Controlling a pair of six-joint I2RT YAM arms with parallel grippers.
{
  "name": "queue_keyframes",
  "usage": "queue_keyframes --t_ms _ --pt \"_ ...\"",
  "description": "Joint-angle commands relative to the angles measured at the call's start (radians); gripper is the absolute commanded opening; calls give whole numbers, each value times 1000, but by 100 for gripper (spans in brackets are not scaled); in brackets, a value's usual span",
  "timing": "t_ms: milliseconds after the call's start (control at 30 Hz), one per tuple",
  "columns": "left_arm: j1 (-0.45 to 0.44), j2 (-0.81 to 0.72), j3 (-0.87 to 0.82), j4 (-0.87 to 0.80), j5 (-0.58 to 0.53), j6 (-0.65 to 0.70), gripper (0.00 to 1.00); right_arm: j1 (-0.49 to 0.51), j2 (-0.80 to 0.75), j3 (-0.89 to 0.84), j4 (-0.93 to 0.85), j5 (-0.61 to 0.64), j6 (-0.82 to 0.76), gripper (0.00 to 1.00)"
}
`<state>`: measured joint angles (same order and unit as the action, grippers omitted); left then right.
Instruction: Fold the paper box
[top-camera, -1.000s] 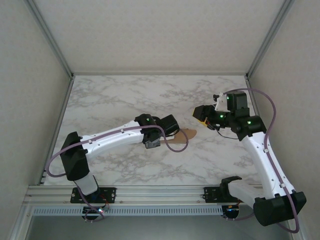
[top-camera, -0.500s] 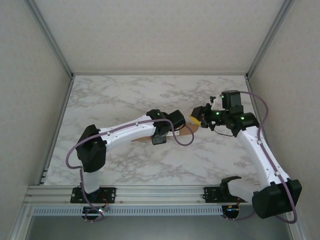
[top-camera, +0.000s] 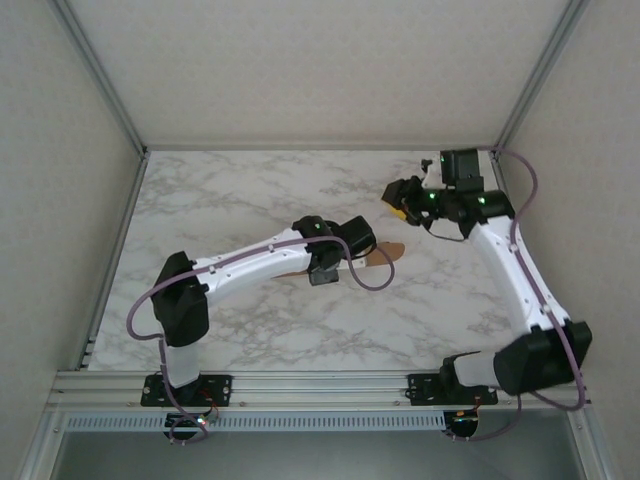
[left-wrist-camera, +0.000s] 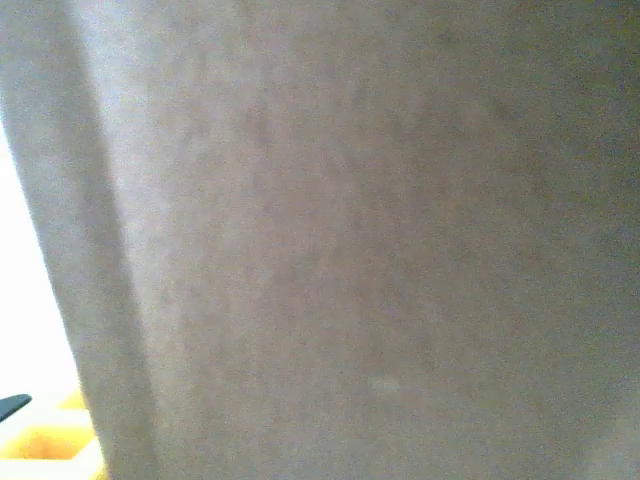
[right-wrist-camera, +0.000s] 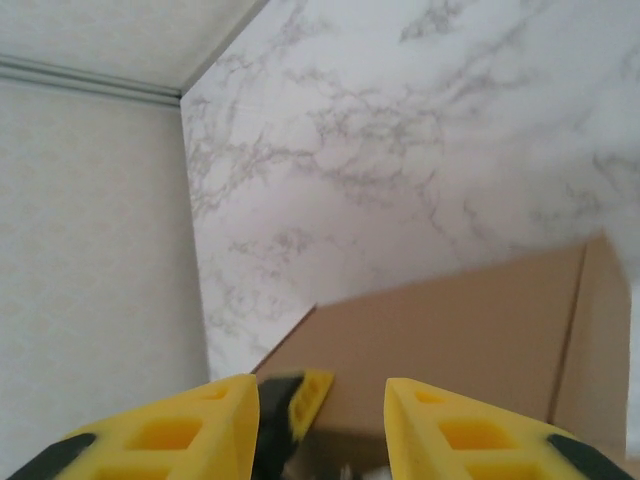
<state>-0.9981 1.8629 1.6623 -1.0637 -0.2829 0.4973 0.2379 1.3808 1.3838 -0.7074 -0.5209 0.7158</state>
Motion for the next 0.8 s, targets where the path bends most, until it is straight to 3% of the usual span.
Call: queue_keyframes --t_ms 0,100,200,400,533,767 --pt "-22 -69 -8 -51 -7 3 57 -3 178 93 -14 -40 -182 31" --pt "-24 -88 -30 -50 -18 9 57 17 373 235 -136 -159 -325 21" --pt "-24 -101 -20 -39 -16 18 56 66 495 282 -199 -265 -415 19" --pt "-2 -120 -49 18 2 38 50 158 645 323 -318 -223 -551 19" --pt "20 -150 -86 91 56 48 47 168 695 334 -341 -236 -589 20" --pt "54 -177 -144 172 105 58 45 201 746 316 -377 -259 -644 13"
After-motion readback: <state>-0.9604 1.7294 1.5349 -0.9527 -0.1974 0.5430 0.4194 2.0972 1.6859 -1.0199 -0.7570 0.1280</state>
